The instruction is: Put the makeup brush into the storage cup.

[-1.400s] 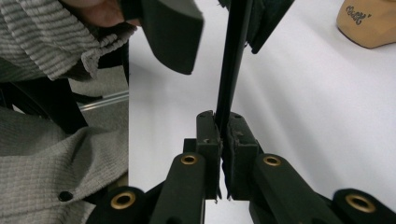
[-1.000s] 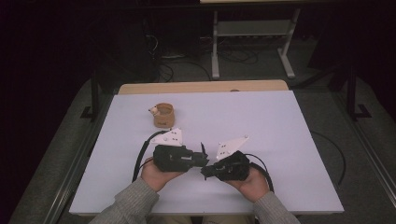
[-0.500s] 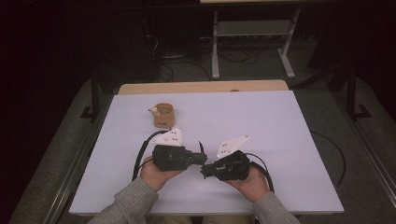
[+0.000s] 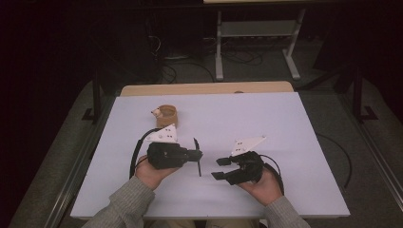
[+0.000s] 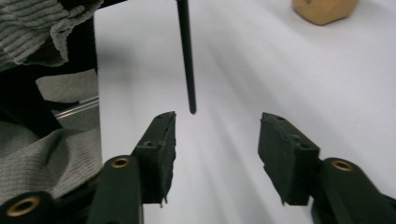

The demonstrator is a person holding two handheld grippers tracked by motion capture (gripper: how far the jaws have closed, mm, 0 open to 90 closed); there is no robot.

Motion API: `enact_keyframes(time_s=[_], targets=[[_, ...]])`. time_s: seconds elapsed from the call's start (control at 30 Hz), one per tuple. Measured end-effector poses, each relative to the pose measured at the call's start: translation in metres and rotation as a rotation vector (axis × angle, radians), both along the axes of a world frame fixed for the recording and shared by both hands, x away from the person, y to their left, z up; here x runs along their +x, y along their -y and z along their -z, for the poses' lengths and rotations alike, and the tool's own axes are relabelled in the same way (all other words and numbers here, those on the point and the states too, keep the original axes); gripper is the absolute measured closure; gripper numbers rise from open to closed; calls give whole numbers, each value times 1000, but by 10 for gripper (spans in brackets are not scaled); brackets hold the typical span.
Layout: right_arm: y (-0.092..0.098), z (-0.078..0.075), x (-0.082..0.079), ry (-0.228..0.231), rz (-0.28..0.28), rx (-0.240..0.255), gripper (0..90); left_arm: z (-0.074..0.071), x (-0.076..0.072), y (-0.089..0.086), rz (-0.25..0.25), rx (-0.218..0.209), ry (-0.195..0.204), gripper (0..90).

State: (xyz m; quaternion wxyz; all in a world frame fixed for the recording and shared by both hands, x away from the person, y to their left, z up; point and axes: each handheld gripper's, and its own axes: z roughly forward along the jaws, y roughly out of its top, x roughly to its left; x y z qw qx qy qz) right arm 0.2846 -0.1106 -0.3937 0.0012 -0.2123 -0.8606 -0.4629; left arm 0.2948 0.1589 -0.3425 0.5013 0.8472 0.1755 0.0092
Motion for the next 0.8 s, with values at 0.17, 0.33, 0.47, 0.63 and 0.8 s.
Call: enact_keyframes(time_s=[0.17,0.33,0.47,0.63,0.8], targets=[[13,-2,-1,15,38,6,400,-2,3,-4,-8,5,9,856],[28,-1,-2,21,75,3,360,-5,4,-11,-26,13,9,856],[35,1,-2,15,91,6,336,-6,5,-16,-35,16,6,856],[42,2,-1,10,110,12,319,-7,9,-23,-55,10,3,856],[49,3,-1,17,139,1,304,-8,13,-30,-76,6,-8,856]])
